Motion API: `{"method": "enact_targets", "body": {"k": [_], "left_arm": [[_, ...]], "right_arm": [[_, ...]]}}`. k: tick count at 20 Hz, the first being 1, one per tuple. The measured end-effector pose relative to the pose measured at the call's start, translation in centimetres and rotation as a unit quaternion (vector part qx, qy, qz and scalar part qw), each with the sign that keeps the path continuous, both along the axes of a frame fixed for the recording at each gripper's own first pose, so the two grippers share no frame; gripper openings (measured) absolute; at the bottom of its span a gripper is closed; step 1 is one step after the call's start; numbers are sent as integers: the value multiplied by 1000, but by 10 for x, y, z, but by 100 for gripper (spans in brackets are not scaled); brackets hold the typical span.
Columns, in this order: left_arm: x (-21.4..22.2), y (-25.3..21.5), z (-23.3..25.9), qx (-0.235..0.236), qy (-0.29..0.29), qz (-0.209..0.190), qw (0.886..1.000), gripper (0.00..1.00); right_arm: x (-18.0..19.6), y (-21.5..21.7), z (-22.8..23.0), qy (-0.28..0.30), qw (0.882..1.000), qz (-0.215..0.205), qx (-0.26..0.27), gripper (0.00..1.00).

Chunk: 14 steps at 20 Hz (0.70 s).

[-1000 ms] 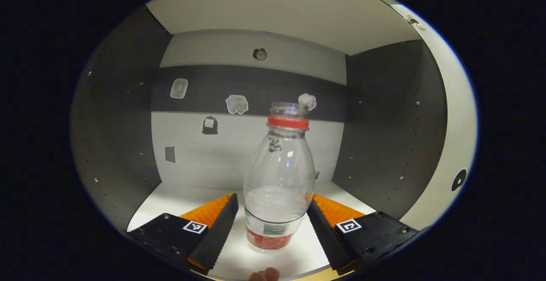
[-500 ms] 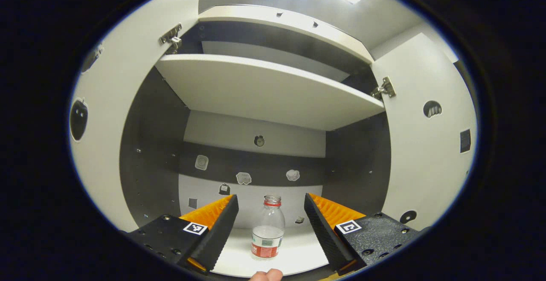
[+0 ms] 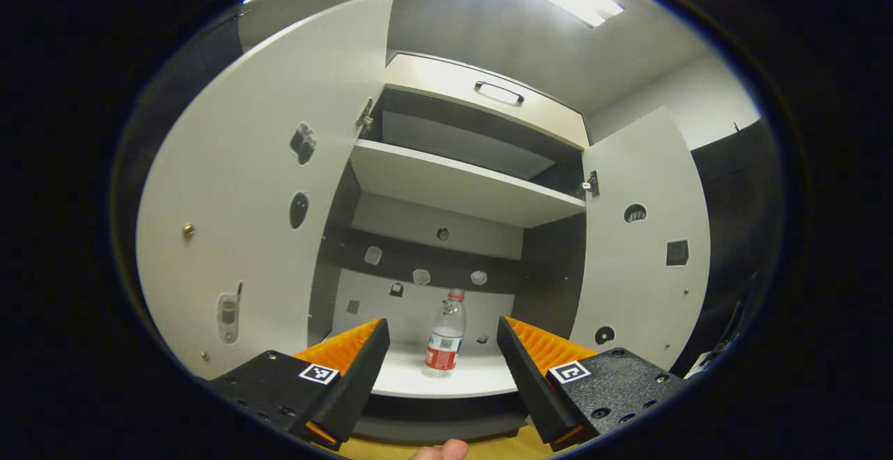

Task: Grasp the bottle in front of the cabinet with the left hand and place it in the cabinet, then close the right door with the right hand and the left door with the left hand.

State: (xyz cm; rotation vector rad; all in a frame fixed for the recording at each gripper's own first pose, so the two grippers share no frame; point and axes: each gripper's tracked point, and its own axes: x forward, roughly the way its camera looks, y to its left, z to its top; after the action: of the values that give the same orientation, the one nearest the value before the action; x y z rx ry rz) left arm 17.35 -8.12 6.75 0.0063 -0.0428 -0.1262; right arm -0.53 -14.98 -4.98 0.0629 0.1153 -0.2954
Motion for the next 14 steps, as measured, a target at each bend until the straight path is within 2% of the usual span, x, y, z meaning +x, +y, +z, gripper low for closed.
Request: {"method": "enact_targets", "body": {"k": [5,11,14], "left_arm": [[-62,27,-55,-20,50,-1,999,95],[-112,68,-95,-39,54,43,997,95],[-135,84,-108,-21,48,71,996,95]], "right_arm": [[13,16,14,-14,999,27,-20,97],[16,44,-10,6,998,56,-7,97],[8,56,-31,33,997,68,-11,96]]}}
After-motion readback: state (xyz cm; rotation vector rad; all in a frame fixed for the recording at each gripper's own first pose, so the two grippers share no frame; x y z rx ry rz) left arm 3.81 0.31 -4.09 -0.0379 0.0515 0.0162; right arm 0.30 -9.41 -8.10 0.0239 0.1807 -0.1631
